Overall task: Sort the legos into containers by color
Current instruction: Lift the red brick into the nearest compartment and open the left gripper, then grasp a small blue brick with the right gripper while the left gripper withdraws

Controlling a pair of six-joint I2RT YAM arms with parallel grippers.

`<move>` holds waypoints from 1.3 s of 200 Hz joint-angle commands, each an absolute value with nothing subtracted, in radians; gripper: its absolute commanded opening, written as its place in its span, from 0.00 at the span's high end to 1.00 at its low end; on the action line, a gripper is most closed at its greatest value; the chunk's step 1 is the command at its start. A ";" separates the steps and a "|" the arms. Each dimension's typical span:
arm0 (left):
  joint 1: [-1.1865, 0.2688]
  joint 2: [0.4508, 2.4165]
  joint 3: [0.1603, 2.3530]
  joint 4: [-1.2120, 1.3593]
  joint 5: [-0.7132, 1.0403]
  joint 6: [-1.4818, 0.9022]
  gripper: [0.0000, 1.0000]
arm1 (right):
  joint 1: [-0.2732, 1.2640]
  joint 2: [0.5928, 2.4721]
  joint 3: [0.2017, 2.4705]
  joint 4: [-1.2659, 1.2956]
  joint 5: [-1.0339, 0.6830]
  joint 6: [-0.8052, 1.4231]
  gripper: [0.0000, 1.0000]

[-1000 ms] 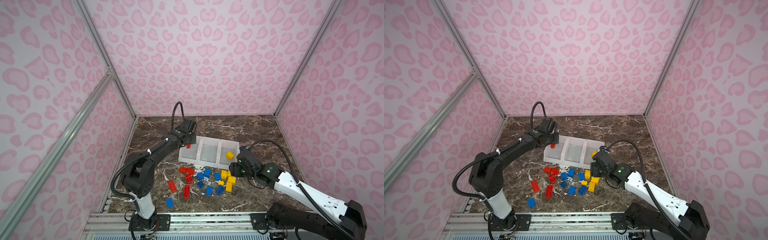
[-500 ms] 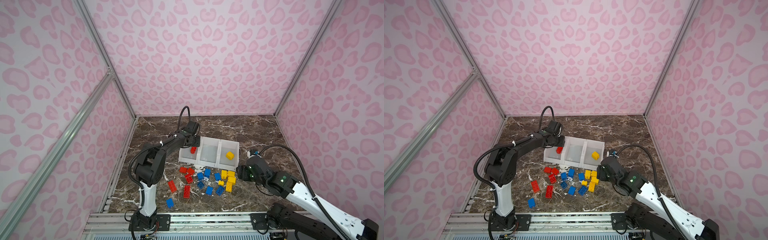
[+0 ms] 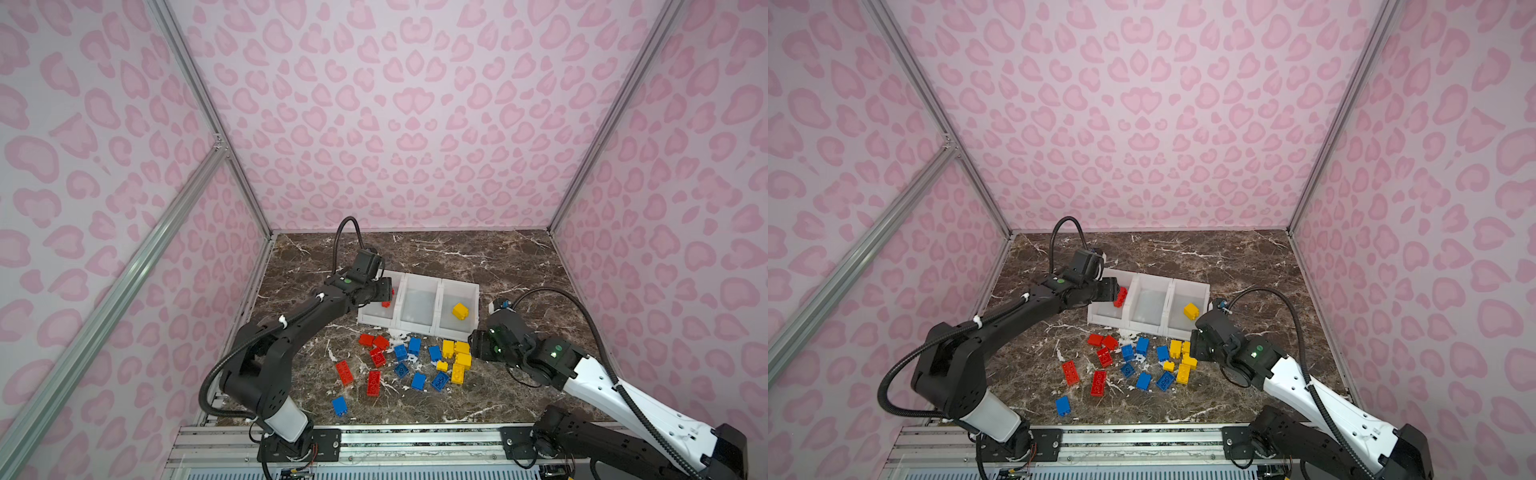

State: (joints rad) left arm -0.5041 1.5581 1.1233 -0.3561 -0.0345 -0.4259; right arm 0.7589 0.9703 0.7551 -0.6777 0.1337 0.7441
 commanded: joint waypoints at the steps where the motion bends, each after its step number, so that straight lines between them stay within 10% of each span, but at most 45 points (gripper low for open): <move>1: -0.505 1.450 1.028 -0.325 -0.059 -0.486 0.33 | 0.790 1.062 0.800 -0.572 0.106 0.722 0.25; 124: -0.505 0.985 0.645 -0.363 -0.124 -0.607 0.32 | 0.997 1.810 1.286 -0.572 0.022 0.621 0.31; 260: -0.507 0.923 0.571 -0.351 -0.074 -0.611 0.32 | 1.038 1.952 1.351 -0.619 0.033 0.667 0.58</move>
State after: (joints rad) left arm -0.5060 0.9306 0.5781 -0.3645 -0.0780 -0.6014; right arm 1.0340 1.9522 1.3659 -0.5968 0.0139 0.6479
